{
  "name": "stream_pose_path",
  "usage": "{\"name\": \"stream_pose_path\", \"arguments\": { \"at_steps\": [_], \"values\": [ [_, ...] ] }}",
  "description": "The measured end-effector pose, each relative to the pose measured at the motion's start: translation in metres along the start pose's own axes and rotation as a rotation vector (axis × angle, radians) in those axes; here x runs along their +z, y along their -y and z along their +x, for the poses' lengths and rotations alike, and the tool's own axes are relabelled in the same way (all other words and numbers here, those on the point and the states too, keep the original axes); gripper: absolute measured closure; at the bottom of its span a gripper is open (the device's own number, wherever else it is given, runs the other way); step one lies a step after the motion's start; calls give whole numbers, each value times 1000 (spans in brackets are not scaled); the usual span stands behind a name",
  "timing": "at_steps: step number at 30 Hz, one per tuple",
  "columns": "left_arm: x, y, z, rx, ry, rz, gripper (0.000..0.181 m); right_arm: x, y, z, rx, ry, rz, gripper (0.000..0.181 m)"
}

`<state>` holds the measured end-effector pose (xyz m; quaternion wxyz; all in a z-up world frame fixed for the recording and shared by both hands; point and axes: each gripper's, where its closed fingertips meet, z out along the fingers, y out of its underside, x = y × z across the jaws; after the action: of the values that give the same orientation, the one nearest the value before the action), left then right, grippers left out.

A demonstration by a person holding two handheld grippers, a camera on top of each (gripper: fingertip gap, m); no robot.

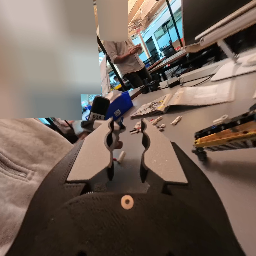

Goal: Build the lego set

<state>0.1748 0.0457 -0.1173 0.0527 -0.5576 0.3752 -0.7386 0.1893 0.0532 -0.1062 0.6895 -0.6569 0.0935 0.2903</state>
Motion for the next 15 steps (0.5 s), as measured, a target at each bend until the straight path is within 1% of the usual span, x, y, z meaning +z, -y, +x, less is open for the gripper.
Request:
{"name": "stream_pose_path", "arguments": {
  "at_steps": [2,4,6,9,12,15],
  "values": [
    [-2,10,1,-227,-84,74,177,0,-3,-4,-184,-46,-35,141],
    [-1,13,1,-375,-139,114,178,3,-8,-7,-401,-110,-93,138],
    [2,11,5,-434,-172,110,177,7,-12,-5,-622,-193,-151,138],
    [6,11,7,-449,-181,102,177,12,-14,-3,-882,-281,-205,146],
    [7,12,5,-466,-176,103,177,15,-12,-4,-990,-309,-218,158],
    [6,12,4,-487,-187,112,176,16,-14,-5,-988,-291,-228,163]
  ]
}}
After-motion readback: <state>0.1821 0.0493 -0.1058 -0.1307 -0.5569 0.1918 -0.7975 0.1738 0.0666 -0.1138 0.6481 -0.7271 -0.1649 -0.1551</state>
